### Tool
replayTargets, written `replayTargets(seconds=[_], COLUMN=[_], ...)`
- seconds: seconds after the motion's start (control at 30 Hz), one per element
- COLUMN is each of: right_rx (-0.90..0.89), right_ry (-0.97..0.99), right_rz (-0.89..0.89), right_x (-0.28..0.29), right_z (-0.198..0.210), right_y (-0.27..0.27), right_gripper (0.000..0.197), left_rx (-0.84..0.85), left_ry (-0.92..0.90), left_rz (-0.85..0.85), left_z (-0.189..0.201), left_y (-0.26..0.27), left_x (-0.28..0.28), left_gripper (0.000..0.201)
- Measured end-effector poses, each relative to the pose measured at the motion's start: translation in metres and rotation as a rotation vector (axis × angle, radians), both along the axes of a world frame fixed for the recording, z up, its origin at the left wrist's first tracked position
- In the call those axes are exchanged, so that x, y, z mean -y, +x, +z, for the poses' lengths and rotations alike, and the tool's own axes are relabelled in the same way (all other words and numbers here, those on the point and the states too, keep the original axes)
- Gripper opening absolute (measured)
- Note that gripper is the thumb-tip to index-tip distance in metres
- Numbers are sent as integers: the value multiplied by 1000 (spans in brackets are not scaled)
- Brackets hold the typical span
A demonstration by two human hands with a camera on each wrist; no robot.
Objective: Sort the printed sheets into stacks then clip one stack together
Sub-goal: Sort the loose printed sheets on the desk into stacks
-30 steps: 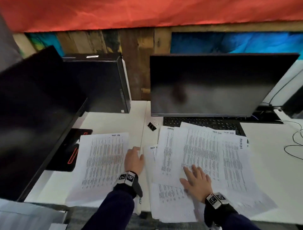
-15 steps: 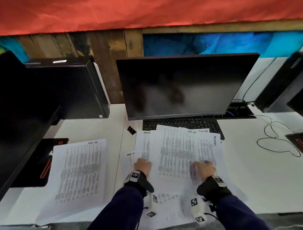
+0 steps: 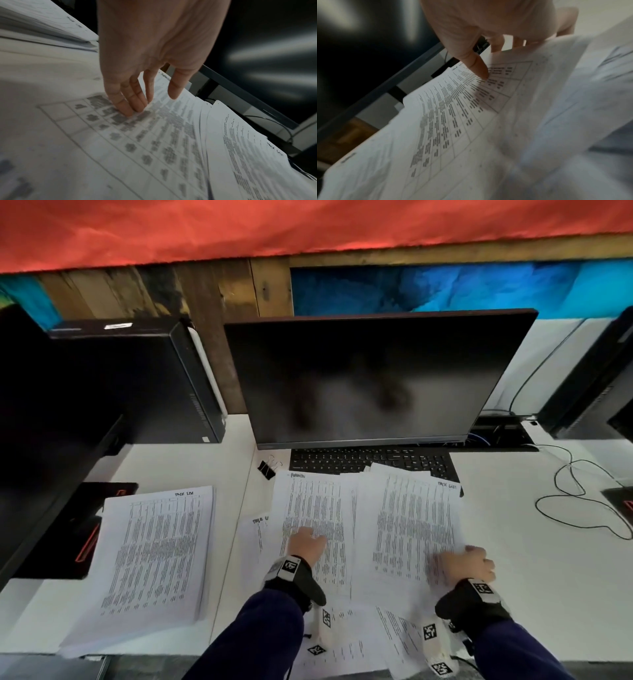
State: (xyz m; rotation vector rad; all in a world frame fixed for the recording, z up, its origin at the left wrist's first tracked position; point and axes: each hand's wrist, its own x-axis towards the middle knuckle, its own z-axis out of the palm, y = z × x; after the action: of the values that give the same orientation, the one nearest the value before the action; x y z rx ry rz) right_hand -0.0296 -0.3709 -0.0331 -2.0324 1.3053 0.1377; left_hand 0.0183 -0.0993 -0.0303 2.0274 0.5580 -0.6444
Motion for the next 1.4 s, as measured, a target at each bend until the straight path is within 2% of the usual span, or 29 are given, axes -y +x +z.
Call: replayTargets(seconds=[0.1,0.27,0.33,0.37,0.43,0.53,0.6,0.67,0.8,0.87,1.0,1.07,1.1,1.17,1.27,1.4], right_rx=[91,92,115,129,135,213,263,267,235,225,180,166,152,146,122,177], right_ry=[133,226,274,309,379,345,232,197,244,280,497,652,724,812,851,821], right_rz=[48,206,270,297,342,280,213,227,243,208,134,120,142,225,360,403], right_x=[8,5,4,4,3,-3,-6,-10,-19,-27,-49,-64,-71,-83,-92,-81], right_z=[-7,-6,-7,-11,-14,-9,-2,1,-1,0,-5,-2,6,7,8,21], right_y=[3,7,10,12,13,12,12,13,17,21,33,31,27,24,19,11], right_gripper=[59,23,14,16,31,32,38,42,42,45,52,38,33,41,57,33], left_rx=[-40,-54,-84,-94,-112,-15,61,97,39,-17,-50,-34,-24,-20,36,301], left_ry=[-73,-175,-252,-270,-267,-126,-8,99,345,383,209,88,21,-60,-40,6], left_rz=[-12,10,29,25,20,-29,-42,6,140,175,254,314,336,336,220,160], left_z=[-3,-9,-18,-26,-20,3,14,20,12,11,6,5,2,4,3,19], left_y=[-1,2,5,7,0,-12,-13,-12,-6,-8,-11,-12,-12,-15,-19,-27], left_x=[25,50,52,53,57,61,51,23,-46,-62,-67,-63,-61,-54,-47,-37], left_gripper=[57,65,62,55,58,42,43,47,50,49,63,68,74,82,65,49])
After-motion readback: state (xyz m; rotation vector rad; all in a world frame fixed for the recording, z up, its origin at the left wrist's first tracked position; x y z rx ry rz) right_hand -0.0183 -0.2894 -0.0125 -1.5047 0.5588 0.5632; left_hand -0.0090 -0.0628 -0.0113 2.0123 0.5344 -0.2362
